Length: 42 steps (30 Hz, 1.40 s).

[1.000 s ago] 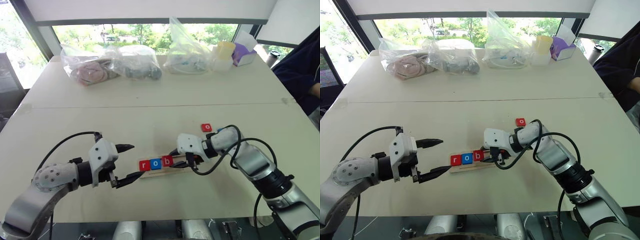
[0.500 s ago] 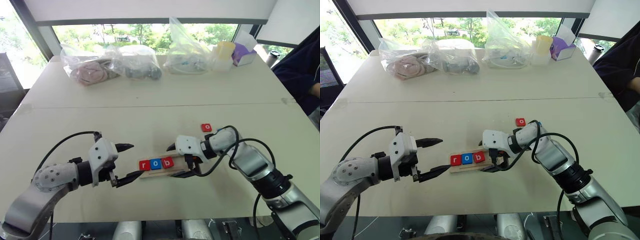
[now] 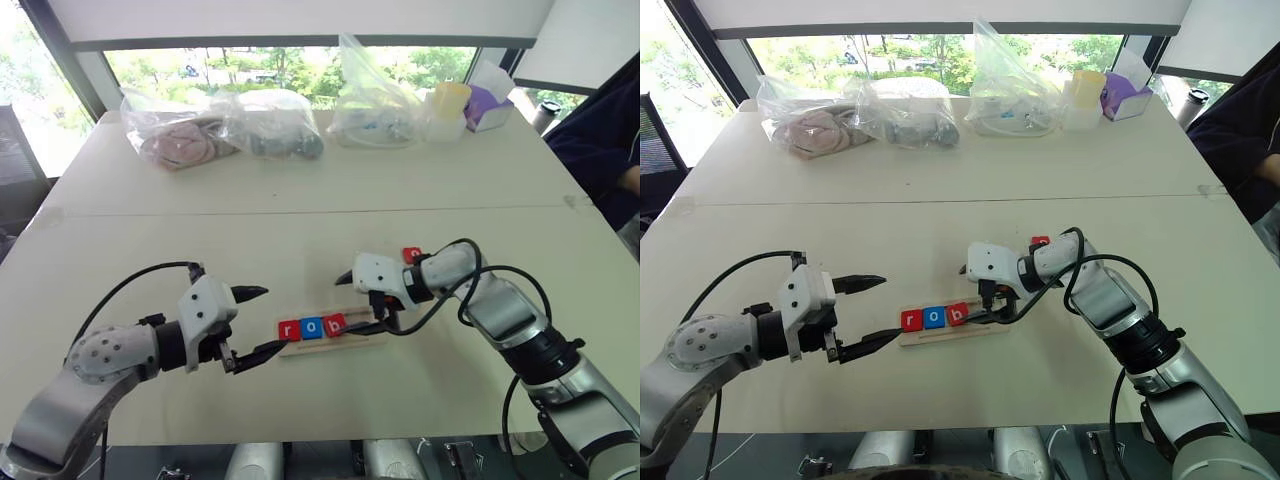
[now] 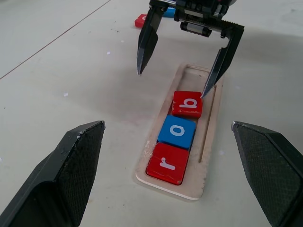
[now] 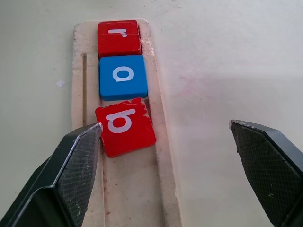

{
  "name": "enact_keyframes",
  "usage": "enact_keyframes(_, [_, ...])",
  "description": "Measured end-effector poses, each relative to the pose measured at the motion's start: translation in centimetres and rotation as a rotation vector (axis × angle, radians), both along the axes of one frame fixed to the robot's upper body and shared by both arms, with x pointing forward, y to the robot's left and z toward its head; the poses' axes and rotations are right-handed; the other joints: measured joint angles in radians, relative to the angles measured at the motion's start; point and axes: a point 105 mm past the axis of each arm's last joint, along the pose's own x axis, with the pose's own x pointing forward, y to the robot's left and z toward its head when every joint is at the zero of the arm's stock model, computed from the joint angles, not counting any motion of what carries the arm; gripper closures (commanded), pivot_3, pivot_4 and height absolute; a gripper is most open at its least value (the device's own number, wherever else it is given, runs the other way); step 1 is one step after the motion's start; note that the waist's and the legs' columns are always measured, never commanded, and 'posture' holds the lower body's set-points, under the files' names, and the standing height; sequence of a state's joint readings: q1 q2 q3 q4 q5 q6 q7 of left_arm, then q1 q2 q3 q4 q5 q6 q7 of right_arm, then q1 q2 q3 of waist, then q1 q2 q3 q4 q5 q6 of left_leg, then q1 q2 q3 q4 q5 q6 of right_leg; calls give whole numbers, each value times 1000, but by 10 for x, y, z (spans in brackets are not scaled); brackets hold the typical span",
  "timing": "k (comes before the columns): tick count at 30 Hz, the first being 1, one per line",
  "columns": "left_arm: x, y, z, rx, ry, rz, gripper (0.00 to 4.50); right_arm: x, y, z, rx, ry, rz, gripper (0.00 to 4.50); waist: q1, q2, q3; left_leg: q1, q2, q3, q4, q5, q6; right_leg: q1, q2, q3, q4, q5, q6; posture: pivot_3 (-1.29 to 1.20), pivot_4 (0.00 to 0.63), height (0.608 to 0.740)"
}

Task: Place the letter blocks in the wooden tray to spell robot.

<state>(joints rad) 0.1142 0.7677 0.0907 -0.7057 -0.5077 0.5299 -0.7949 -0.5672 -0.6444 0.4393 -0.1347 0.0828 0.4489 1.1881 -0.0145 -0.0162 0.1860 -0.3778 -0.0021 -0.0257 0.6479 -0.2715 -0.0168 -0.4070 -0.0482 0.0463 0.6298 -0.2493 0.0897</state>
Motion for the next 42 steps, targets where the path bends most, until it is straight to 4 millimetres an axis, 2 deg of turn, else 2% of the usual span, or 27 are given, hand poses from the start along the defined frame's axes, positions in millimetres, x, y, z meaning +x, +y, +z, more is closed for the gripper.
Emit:
enact_keyframes(21, [1, 1, -2, -5, -9, 20, 0, -2, 13, -9, 21, 8, 18, 73, 0, 0, 0, 0, 0, 0, 0, 0, 0, 0, 0, 0, 0, 0, 0, 0, 150, 740])
enact_keyframes(37, [3, -1, -2, -10, -14, 21, 0, 0, 18, -7, 38, 16, 11, 73, 0, 0, 0, -1, 0, 0, 0, 0, 0, -1, 0, 0, 0, 0, 0, 0, 150, 740])
enact_keyframes(39, [2, -2, -3, -9, -13, 18, 0, -1, 18, -3, 56, 36, 0, 73, 0, 0, 0, -2, 0, 0, 0, 0, 0, -2, 0, 0, 0, 0, 0, 0, 150, 740])
enact_keyframes(42, [2, -2, -3, -9, -12, 16, 0, 7, 9, 22, 150, 39, -97, 73, 2, 0, 0, -4, 0, -1, 0, 0, 0, -3, -1, 0, 0, 0, 0, 0, 150, 740])
